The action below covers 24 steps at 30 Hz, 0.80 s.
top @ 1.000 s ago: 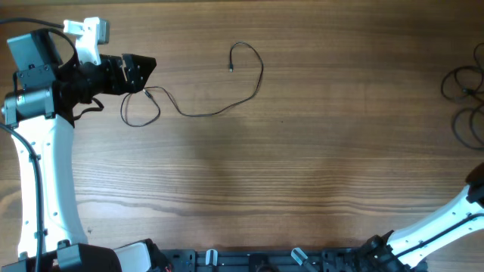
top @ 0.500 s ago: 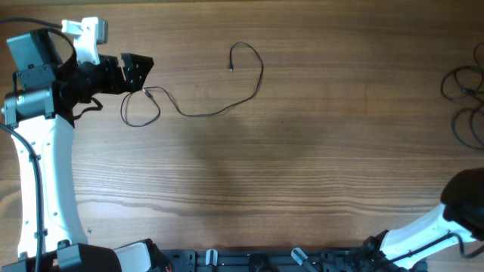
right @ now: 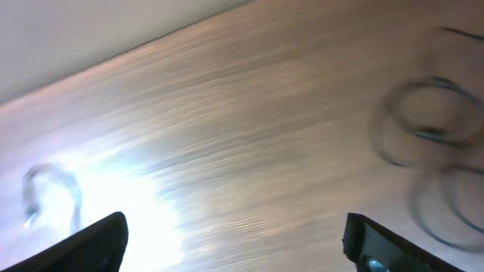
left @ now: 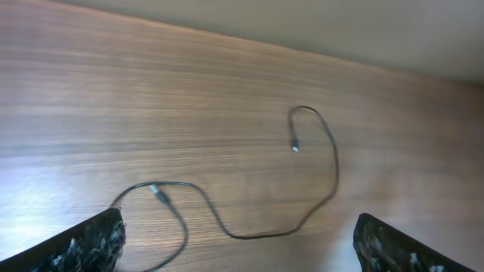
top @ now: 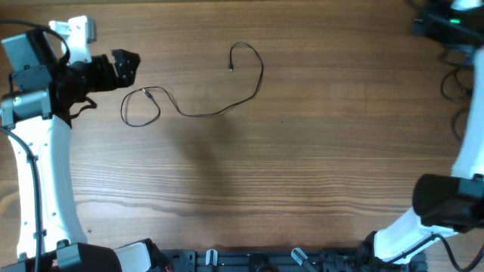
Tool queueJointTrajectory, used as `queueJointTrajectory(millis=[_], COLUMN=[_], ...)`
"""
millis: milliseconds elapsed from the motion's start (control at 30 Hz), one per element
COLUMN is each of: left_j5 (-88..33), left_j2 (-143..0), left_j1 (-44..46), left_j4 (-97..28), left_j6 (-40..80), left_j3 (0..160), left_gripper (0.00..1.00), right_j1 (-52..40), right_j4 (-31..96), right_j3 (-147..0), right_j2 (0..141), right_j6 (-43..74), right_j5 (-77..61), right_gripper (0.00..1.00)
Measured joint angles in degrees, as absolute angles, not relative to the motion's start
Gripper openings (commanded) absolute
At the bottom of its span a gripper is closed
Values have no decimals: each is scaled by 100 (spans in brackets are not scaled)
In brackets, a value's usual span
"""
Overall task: Untangle cables
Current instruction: 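Bring the right gripper back to the remaining cable at center-left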
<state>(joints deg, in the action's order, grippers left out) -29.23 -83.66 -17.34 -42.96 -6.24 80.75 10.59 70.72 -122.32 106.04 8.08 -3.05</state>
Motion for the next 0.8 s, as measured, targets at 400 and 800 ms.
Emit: queueJointTrajectory(millis=[400, 800], left_j5=[-2386, -2381], left_j2=[-8366, -8366], left_j1=[-2554, -2552], left_j4=[-4324, -4329], left_j6=[84, 121], left_j3=[8075, 8075], left_gripper=[98, 98], right_j1=[-1372, -2733], right_j4=[7057, 6799], right_j3=[-12232, -12232], right_j2=[10617, 11537], right_j6=[322, -873], right_j5=[-517, -1085], right_gripper=[99, 100])
